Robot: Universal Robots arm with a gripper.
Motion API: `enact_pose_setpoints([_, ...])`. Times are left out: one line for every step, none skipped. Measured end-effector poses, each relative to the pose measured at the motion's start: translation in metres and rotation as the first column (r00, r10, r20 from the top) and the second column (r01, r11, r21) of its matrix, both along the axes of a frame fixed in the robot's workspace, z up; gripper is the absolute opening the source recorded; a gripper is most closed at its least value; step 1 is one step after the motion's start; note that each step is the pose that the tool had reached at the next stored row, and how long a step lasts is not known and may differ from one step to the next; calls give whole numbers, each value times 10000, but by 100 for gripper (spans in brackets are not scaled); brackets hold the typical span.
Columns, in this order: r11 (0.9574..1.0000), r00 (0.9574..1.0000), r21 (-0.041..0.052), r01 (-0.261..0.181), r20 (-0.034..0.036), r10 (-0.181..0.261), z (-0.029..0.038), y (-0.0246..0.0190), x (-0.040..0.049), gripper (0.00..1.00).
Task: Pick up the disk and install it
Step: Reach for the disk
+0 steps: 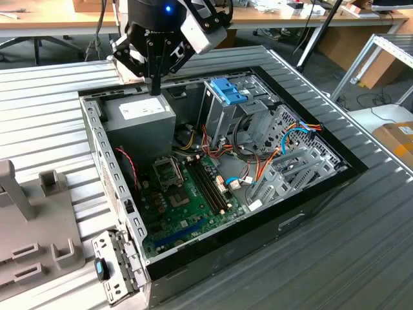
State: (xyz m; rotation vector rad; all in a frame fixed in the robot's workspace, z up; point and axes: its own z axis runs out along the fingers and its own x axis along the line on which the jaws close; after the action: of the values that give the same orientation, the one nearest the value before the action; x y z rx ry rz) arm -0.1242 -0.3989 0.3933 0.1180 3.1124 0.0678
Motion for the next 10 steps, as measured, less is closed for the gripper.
enact_pose_setpoints([10000,10000,-1,0,-1,0,0,0,-5,11])
enact_pose_setpoints([10000,10000,-1,0,-1,0,0,0,-11,11])
enact_pose_setpoints([10000,10000,-1,0,-1,0,1,0,-16,11])
enact_pose_setpoints([10000,10000,-2,0,-1,0,1,0,-25,11])
enact_pose_setpoints([10000,10000,-1,-1,-1,1,1,0,-33,11])
enact_pose_setpoints([10000,10000,-1,-1,-1,1,1,0,-40,11])
enact_pose_setpoints([10000,10000,-1,0,0,0,0,0,-43,11])
enact_pose_setpoints([10000,10000,-1,-1,-1,1,0,0,-46,11])
enact_pose_setpoints([10000,10000,-1,0,-1,0,1,0,-52,11])
enact_pose_setpoints([10000,10000,-1,-1,-1,1,1,0,-58,11])
